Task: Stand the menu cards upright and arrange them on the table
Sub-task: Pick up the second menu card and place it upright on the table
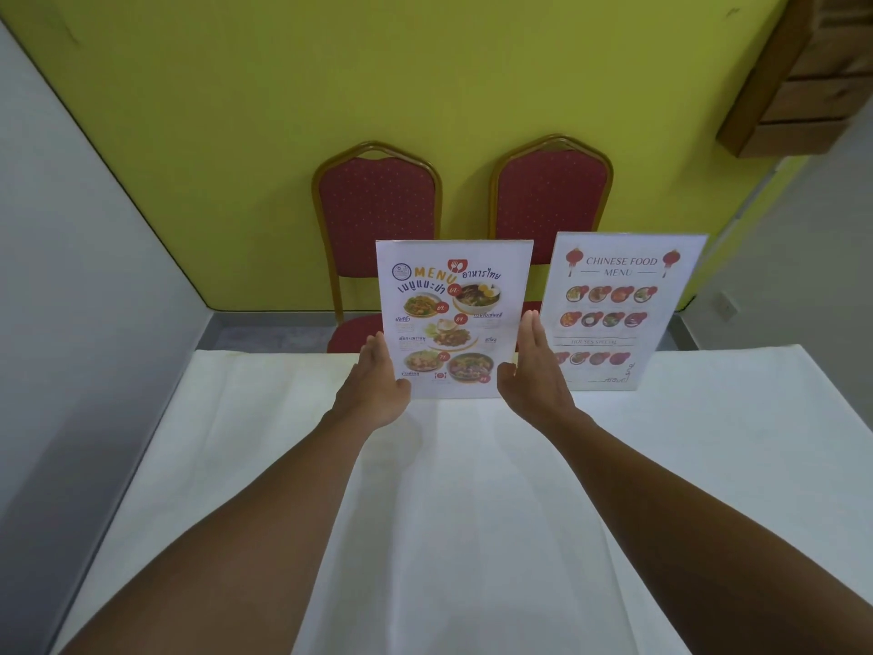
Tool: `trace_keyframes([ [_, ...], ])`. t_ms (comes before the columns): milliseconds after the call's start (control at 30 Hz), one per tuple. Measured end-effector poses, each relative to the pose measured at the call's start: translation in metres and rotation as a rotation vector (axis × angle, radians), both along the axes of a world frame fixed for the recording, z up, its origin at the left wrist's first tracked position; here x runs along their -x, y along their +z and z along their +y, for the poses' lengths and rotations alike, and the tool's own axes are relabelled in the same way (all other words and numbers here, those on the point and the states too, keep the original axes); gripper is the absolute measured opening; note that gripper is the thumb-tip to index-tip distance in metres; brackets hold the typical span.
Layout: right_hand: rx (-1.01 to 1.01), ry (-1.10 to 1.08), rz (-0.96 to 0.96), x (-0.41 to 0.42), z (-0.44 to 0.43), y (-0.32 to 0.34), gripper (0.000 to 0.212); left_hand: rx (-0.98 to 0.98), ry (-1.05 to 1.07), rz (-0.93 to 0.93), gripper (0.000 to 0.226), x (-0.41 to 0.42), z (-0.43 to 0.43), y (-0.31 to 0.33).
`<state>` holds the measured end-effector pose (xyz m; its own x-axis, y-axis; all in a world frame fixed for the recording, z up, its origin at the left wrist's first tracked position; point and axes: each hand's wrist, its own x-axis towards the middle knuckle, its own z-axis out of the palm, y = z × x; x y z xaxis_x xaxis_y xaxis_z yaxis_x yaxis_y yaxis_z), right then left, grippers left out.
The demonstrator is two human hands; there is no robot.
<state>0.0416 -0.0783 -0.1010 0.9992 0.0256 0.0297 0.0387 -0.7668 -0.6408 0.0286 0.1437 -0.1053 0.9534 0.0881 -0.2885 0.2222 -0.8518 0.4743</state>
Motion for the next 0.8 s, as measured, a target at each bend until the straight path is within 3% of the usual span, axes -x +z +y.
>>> trace_keyframes([
  [333, 0.404, 0.33, -0.095, 0.024, -0.033, -0.013, 0.069, -0.215, -0.159, 0.07, 0.084, 0.028, -0.012, 0.01],
  [567, 0.427, 0.367, -0.103, 0.015, -0.041, -0.013, 0.069, -0.232, -0.136, 0.036, 0.079, 0.028, -0.025, 0.015],
  [800, 0.283, 0.279, -0.091, 0.005, -0.039, -0.025, 0.078, -0.147, -0.034, -0.009, 0.088, 0.022, -0.029, 0.006],
])
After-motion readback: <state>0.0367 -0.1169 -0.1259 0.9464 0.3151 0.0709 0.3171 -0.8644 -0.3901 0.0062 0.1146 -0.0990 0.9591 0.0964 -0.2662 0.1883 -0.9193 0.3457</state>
